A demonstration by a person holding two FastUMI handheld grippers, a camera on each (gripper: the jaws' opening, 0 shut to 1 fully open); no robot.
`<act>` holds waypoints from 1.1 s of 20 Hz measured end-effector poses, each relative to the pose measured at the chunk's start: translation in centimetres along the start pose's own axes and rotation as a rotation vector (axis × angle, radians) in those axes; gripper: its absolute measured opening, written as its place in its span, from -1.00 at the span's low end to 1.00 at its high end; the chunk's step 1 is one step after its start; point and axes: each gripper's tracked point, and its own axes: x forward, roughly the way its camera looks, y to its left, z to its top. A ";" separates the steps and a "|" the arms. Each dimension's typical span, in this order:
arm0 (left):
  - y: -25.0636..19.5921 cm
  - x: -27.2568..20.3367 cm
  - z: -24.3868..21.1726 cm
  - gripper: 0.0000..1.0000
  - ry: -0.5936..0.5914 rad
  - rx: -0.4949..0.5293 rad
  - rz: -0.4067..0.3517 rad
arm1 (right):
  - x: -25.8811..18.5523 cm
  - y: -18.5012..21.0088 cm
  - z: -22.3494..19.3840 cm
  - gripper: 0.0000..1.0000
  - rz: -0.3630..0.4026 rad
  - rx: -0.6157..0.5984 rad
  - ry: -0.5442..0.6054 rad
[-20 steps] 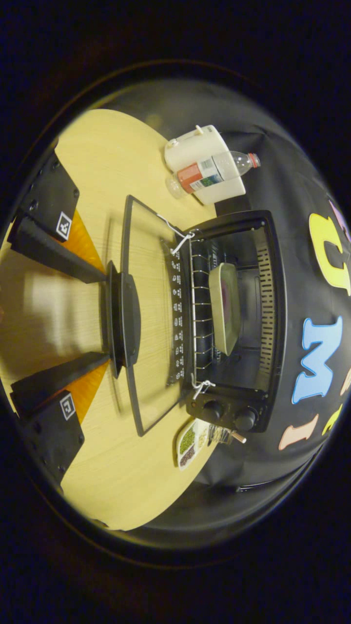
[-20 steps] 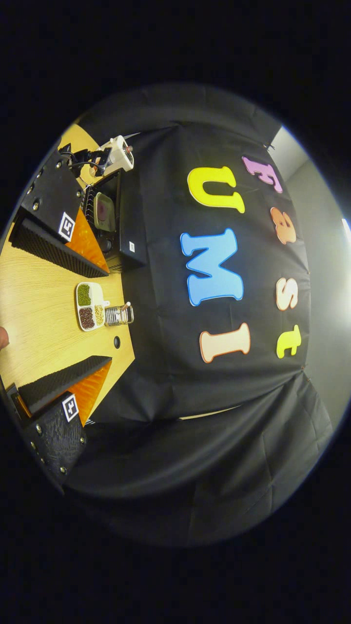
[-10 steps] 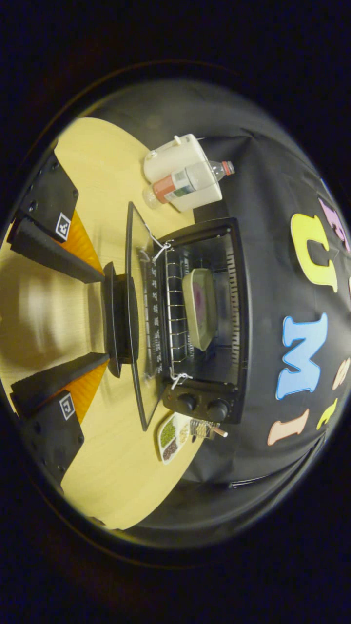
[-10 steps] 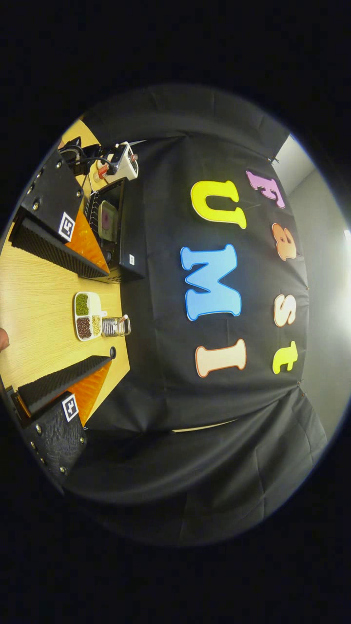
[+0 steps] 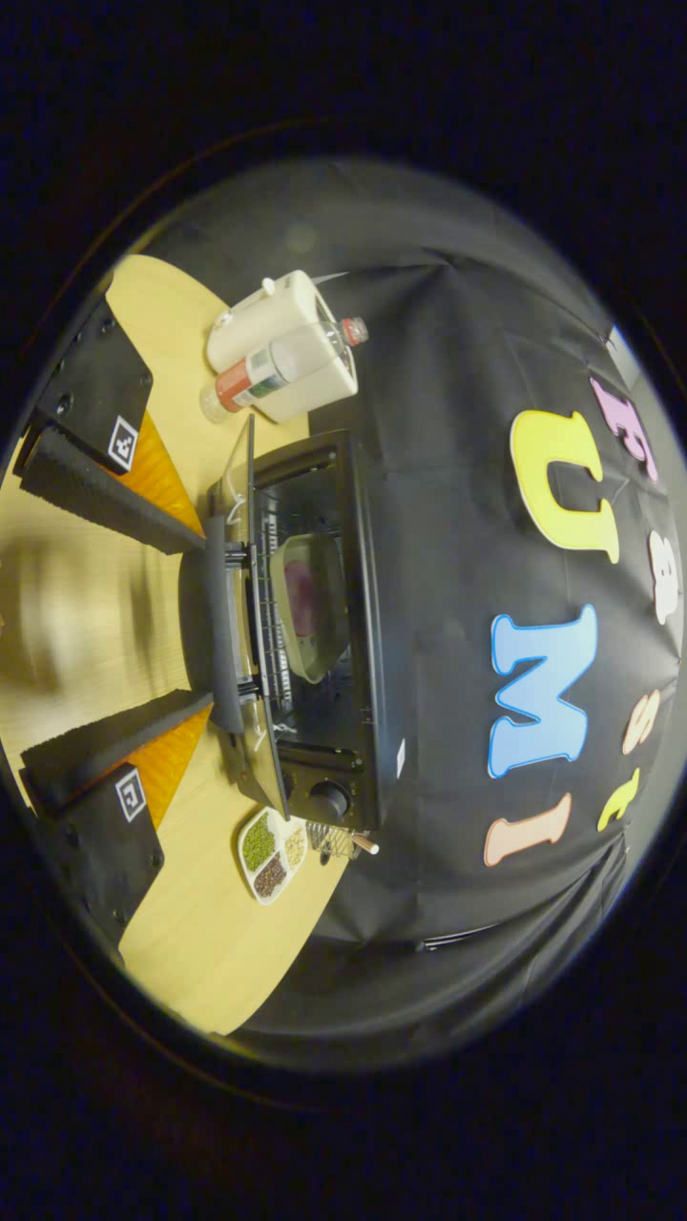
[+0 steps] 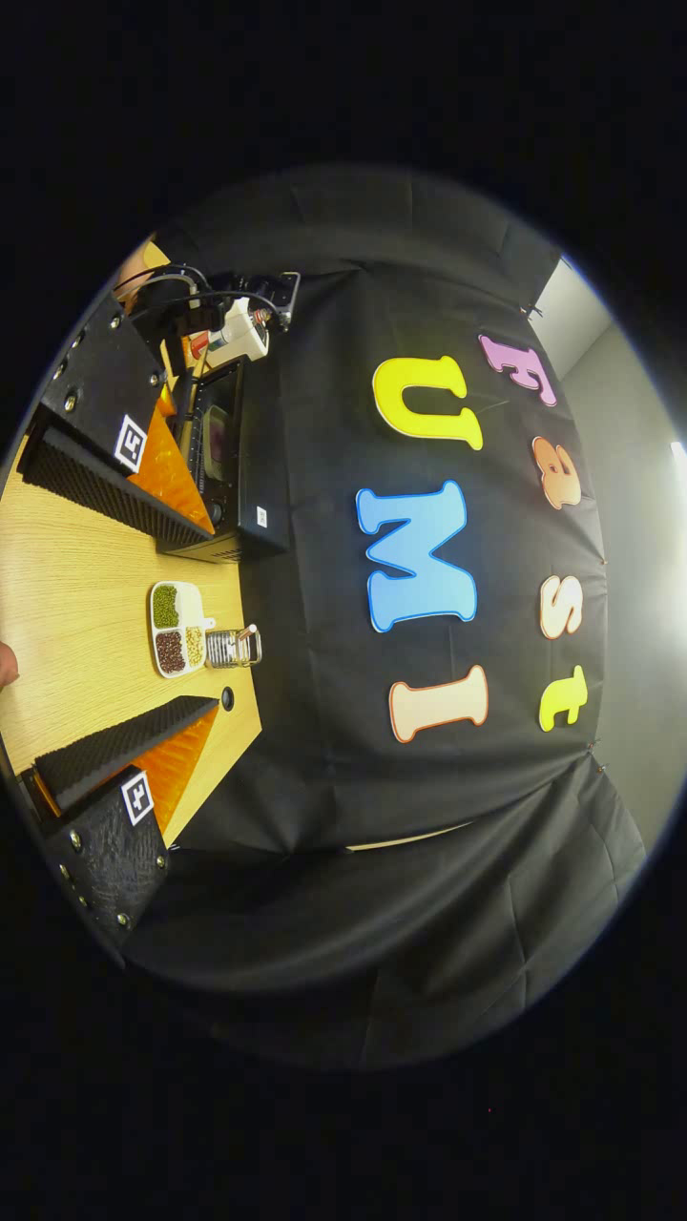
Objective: Open the electric oven with the left hand, put the food in, and close the electric oven.
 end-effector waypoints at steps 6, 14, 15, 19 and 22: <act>-0.2 0.9 3.0 1.00 -0.046 -0.032 -0.009 | -0.2 -0.5 -0.1 0.95 -0.020 0.014 0.002; -0.8 -6.1 9.8 0.82 -0.200 -0.102 -0.002 | -1.1 -1.1 2.5 0.95 -0.001 -0.008 -0.063; -0.8 -7.3 10.5 0.86 -0.217 -0.109 0.005 | -1.2 -1.1 3.1 0.95 0.007 -0.010 -0.075; -0.8 -12.9 13.1 1.00 -0.281 -0.133 0.047 | -1.8 -2.7 4.7 0.95 0.009 -0.020 -0.113; -0.7 -18.2 15.0 1.00 -0.330 -0.129 0.101 | -2.6 -3.5 5.9 0.95 0.035 -0.022 -0.153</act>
